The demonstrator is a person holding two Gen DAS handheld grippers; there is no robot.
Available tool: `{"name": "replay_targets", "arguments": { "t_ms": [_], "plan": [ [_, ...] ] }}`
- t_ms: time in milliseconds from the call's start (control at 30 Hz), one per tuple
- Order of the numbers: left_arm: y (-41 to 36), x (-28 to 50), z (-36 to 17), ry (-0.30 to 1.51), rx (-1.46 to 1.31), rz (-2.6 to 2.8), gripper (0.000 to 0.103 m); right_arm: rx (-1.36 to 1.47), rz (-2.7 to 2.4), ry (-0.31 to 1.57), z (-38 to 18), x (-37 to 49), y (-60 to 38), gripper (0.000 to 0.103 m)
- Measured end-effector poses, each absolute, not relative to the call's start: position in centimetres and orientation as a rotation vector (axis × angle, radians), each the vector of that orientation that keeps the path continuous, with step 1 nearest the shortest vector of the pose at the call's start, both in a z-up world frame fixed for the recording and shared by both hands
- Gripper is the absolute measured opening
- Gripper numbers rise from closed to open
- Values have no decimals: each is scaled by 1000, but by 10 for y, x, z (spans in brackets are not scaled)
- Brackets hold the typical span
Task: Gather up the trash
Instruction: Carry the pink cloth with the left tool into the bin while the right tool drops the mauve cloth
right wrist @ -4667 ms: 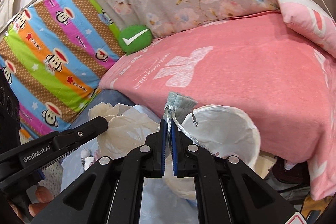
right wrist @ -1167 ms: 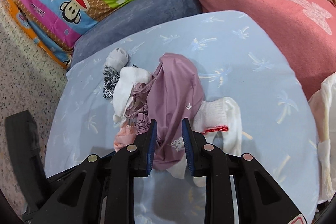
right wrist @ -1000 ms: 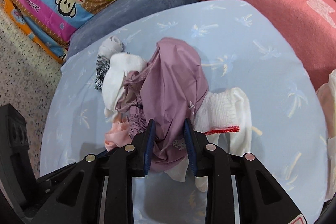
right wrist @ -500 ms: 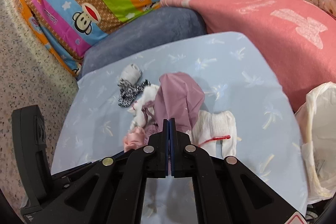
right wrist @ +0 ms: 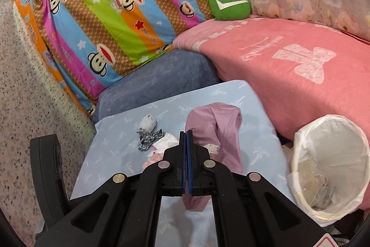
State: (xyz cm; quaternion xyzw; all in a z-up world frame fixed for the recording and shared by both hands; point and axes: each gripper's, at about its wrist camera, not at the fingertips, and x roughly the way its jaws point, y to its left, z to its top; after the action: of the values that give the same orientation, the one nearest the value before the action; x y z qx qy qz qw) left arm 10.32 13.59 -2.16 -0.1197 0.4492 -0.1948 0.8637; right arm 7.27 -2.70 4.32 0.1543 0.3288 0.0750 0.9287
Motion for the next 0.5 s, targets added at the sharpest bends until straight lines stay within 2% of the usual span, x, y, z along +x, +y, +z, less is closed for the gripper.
{"name": "replay_targets", "arguments": {
  "t_ms": [500],
  "plan": [
    [51,86,-7,926,-140,-546,6,396,12,619,48,31,-119,1]
  ]
}}
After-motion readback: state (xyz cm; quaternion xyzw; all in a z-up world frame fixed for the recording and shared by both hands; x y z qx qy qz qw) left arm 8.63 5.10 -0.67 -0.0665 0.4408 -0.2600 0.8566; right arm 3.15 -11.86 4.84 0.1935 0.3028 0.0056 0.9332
